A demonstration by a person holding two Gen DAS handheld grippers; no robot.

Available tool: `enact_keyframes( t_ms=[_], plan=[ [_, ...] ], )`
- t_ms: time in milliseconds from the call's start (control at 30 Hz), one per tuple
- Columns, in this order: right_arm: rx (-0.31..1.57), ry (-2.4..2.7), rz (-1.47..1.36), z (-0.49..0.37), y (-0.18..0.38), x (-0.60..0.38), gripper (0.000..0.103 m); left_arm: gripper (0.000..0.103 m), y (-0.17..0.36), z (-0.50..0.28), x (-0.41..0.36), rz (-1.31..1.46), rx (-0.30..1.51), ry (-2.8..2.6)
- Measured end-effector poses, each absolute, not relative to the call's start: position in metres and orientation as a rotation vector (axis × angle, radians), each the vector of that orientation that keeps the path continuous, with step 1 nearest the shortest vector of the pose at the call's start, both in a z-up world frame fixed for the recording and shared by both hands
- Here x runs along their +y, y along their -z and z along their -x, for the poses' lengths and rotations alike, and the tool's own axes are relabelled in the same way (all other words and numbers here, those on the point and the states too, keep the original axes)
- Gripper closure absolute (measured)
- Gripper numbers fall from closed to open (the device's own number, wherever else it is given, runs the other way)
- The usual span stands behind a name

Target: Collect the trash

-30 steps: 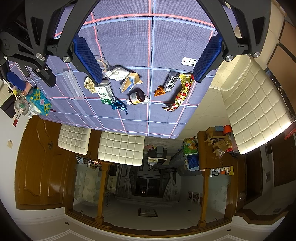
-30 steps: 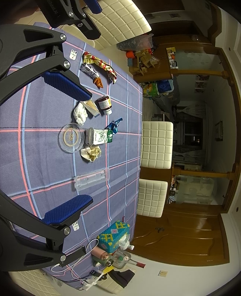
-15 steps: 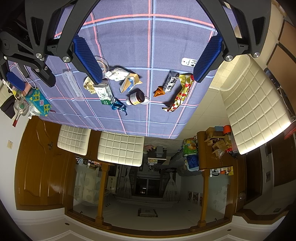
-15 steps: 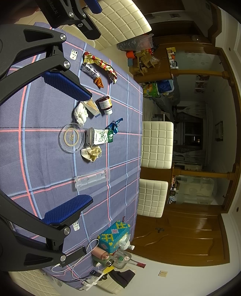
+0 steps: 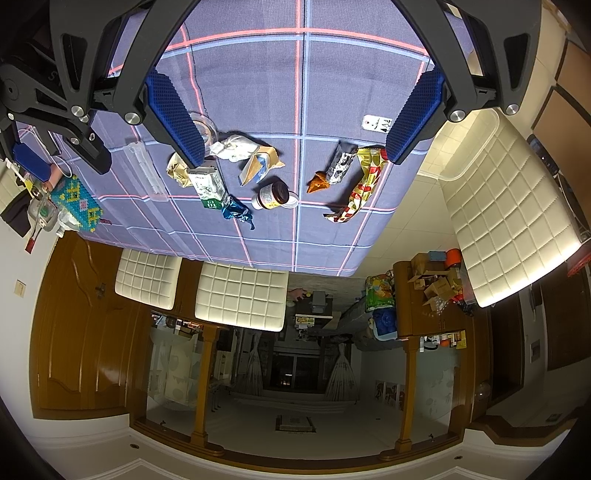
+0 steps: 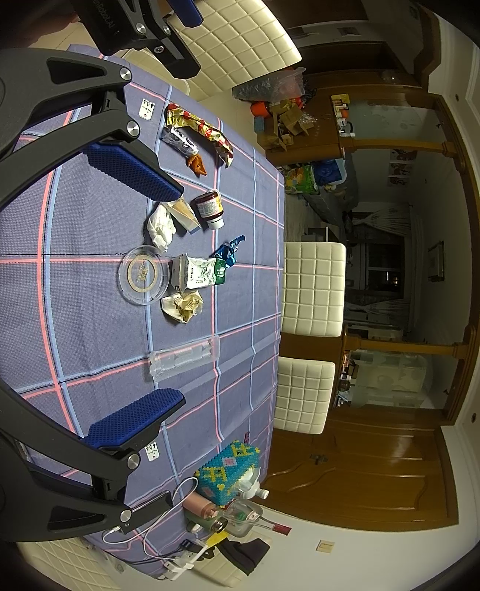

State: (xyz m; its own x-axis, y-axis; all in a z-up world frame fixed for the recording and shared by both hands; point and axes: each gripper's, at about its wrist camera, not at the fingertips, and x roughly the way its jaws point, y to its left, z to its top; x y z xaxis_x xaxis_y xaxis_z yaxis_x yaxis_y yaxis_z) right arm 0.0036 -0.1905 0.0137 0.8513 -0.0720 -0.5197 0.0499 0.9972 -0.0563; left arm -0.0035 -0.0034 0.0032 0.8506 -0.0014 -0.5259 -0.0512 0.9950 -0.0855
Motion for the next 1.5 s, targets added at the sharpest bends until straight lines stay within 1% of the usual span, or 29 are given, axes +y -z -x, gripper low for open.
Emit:
enact_keyframes(
  t_ms=[800,1000,1300,1500],
  plan=[
    [0.552,0.063,0.040,-0.005,-0.010,-0.187,0.003,0.007,-0.002,0.002,-0.004,0.097,0.561,-0.027],
    [0.564,0.068,0.039,-0.007,0.000,-0.182,0.003,0.007,0.010,-0.006,-0.001,0.103,0.589,-0.030],
    [0.585,0.080,0.059,-0.043,0.017,-0.187,0.003,0.007,0.031,-0.035,0.013,0.115,0.640,-0.055],
    [0.680,0.055,0.071,-0.074,0.045,-0.184,0.003,0.007,0.058,-0.063,0.023,0.111,0.717,-0.073]
  ],
)
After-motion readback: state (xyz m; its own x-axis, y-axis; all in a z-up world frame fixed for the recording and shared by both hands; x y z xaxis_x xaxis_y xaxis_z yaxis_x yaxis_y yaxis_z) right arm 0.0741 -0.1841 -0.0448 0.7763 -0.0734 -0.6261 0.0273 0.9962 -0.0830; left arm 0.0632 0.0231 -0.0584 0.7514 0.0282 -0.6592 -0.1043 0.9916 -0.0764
